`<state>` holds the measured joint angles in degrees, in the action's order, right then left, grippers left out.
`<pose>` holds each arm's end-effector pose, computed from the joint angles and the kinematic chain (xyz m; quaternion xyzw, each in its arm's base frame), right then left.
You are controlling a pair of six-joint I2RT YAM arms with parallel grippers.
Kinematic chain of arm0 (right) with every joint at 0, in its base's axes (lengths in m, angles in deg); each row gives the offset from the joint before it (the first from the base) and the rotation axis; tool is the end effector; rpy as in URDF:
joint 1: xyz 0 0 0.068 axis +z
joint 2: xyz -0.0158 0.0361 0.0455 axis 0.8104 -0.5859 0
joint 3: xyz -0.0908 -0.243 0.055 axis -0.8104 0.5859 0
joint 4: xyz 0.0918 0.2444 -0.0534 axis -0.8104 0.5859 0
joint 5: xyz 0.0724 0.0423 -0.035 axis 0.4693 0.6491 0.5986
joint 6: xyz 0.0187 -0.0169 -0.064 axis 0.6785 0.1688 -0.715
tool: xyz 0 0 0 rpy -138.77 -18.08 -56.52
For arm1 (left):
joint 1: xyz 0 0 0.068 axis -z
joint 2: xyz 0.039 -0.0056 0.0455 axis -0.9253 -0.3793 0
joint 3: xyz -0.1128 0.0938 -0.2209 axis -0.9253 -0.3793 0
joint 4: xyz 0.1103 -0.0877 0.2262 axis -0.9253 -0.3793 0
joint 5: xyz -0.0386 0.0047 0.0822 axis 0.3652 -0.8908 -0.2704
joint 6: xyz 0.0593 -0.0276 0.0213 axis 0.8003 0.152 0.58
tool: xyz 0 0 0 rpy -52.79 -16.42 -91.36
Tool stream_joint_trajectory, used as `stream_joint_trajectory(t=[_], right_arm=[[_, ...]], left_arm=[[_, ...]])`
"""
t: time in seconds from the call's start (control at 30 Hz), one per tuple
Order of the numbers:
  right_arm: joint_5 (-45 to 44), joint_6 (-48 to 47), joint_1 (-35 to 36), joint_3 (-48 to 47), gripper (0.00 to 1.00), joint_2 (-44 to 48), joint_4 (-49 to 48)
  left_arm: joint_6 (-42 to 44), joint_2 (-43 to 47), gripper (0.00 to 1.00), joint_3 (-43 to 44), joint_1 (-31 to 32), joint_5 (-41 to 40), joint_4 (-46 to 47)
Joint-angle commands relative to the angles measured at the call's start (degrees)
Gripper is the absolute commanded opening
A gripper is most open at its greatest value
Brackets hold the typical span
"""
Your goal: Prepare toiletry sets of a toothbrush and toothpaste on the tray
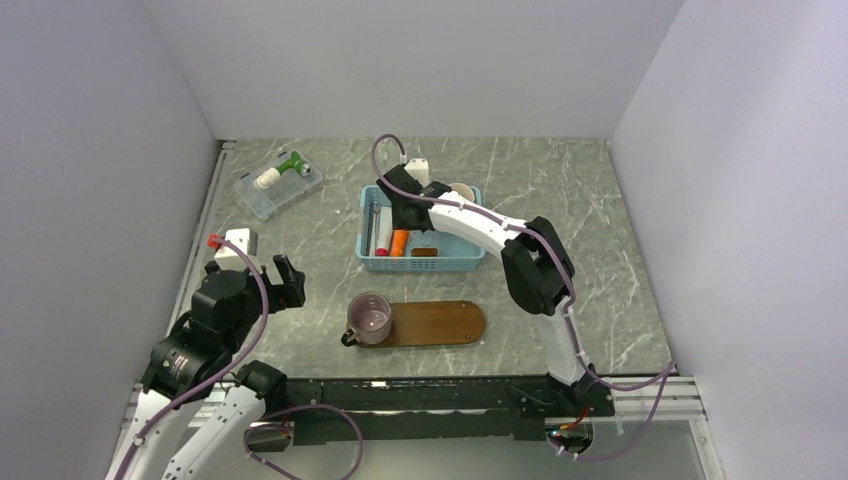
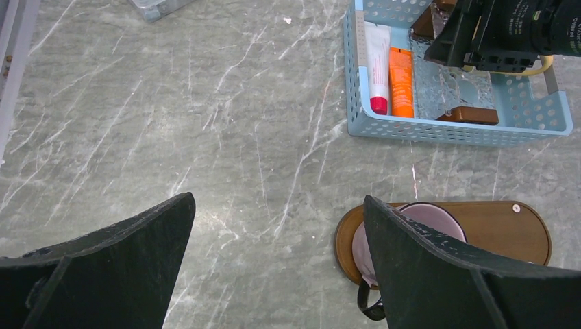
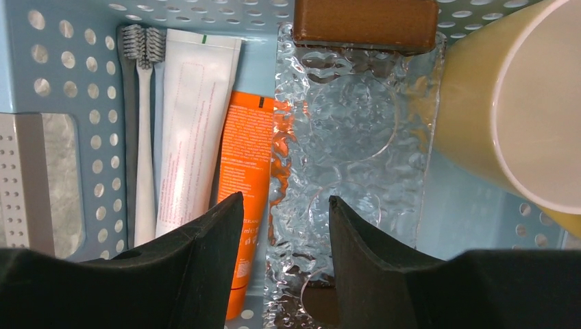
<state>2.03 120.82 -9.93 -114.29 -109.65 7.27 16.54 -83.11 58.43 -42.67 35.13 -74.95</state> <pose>0.3610 0.3188 0.1947 -0.0075 0.9358 0.0265 0.3515 0.1033 -0.0294 0.3156 -0.0691 0.8359 -0.0963 0.5359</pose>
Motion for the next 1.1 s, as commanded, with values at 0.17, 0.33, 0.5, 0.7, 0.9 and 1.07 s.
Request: stream_joint_trajectory(t=[0.17,0.33,0.5,0.7,0.9,1.07], right_arm=[[0.14,0.68,-0.68,-2.28,0.49,-0.61,-1.74],[0.59,0.72,-0.77,-2.28,0.43,-0.97,-1.89],[0.73,0.41,-0.71,-2.33,0.38,-0.91,-1.89],[1.22,0.11,-0.72,-2.55,0.29,-1.11,-1.64],[0.50,-0.80,-0.72,-3.23,0.15,-0.17,-1.07],[-0.04,-1.35,-0.71,-3.45,0.05,1.69,-0.60]], left_arm=[[1.36,-0.66,1.00,-0.24,-0.94,1.66,2.72],[1.45,-0.66,0.99,-0.29,-1.24,1.89,2.86],[1.58,-0.77,0.99,-0.25,-1.47,2.22,2.94],[1.71,-0.97,0.99,-0.25,-1.92,2.69,3.13],[1.80,-1.10,0.99,-0.26,-2.27,2.95,3.16],[1.89,-1.18,0.99,-0.33,-2.58,3.14,3.22]])
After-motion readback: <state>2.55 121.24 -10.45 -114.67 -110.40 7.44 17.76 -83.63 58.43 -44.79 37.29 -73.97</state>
